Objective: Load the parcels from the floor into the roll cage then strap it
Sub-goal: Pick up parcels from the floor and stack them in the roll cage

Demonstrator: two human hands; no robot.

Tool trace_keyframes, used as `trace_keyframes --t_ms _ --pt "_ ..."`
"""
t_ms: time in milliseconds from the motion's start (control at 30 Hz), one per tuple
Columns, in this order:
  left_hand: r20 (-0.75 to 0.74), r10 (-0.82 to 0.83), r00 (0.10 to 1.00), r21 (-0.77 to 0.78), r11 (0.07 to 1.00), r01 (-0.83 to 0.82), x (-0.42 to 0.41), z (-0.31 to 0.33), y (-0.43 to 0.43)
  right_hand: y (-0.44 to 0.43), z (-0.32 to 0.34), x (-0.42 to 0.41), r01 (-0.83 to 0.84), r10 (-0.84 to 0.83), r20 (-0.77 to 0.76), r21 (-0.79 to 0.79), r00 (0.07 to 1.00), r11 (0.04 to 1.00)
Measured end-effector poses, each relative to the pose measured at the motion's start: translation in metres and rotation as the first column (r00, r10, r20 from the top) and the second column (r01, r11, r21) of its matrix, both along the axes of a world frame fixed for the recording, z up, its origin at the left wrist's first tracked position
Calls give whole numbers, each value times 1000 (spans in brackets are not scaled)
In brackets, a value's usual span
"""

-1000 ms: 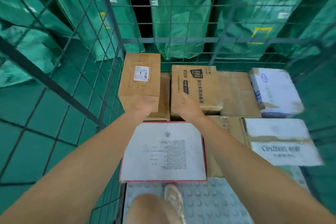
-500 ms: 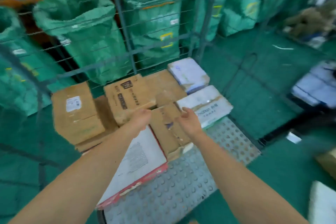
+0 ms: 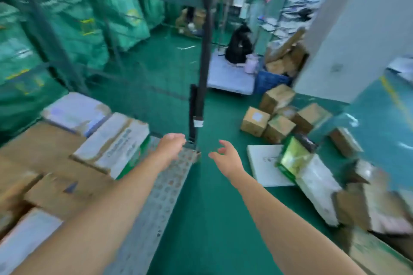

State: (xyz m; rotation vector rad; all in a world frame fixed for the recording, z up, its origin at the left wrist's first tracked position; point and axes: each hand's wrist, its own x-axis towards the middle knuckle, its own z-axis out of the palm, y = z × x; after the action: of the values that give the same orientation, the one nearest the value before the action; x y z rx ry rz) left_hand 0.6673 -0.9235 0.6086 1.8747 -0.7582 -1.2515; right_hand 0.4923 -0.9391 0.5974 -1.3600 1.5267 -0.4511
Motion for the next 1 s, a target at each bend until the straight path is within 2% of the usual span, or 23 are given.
trace_keyframes --t_ms 200,400,533,700,1000 --pt "-10 -271 963 -31 962 270 -150 11 -62 -12 13 -143 287 -286 37 -39 958 957" --pt "22 -548 837 -25 836 548 -279 15 -108 -16 13 -260 558 -555 67 -44 829 829" --pt "21 -686 727 -10 727 686 -365 3 -145 -21 4 -329 708 -706 64 -28 705 705" --pt "6 -845 534 13 534 845 -467 -10 -189 -31 -9 -406 852 -852 38 -5 522 523" --pt "-19 -982 187 88 185 979 -625 -31 -218 -6 -16 -511 987 -988 -21 39 155 154"
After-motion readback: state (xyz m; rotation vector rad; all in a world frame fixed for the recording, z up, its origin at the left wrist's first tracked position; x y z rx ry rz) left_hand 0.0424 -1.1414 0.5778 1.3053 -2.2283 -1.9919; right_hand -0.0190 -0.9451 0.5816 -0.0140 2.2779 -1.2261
